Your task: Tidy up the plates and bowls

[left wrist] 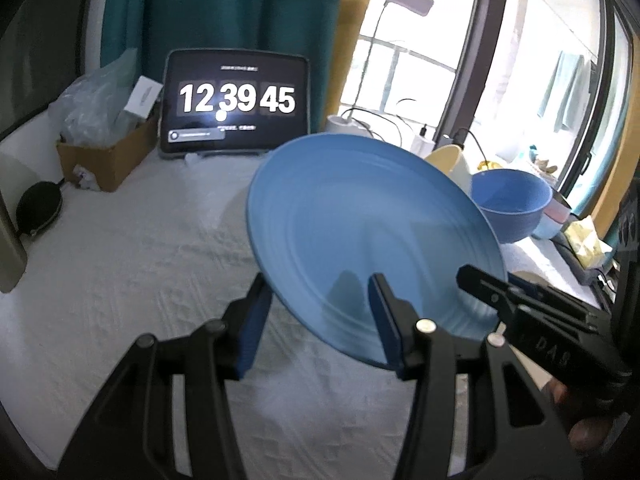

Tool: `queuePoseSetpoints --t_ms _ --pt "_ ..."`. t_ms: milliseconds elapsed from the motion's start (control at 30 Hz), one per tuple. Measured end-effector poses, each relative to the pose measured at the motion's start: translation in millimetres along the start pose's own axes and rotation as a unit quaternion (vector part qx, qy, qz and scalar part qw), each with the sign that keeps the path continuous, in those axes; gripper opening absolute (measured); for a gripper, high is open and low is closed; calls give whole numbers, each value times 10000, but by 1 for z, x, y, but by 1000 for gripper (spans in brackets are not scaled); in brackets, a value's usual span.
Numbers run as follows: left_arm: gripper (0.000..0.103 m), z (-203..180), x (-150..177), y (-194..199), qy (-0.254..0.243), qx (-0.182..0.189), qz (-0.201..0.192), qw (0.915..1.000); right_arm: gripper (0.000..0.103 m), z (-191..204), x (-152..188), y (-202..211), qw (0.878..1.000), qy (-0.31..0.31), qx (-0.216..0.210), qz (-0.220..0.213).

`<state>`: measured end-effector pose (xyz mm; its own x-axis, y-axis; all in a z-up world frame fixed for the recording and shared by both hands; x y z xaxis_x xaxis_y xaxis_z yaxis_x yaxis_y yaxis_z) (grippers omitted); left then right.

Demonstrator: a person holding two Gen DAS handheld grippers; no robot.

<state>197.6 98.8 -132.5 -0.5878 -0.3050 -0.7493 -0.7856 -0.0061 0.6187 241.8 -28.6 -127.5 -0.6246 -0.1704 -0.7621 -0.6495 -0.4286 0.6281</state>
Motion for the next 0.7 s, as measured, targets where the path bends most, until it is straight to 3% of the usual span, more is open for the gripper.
queuePoseSetpoints --t_ms 700 --pt "51 -78 18 4 -434 492 162 9977 35 -64 17 56 9978 -417 423 -280"
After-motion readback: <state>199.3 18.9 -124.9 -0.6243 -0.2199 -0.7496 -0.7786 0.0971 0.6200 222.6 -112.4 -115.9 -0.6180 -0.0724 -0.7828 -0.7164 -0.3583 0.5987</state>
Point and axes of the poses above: each gripper's, at about its wrist camera, not at the fingertips, and y roughly against the way its jaws point, z to its left, x to its underside, the point moved 7 cm from there along -y, roughly the way its jaws point, and after that the axes turned 3 degrees about y, right-handed, at the moved point
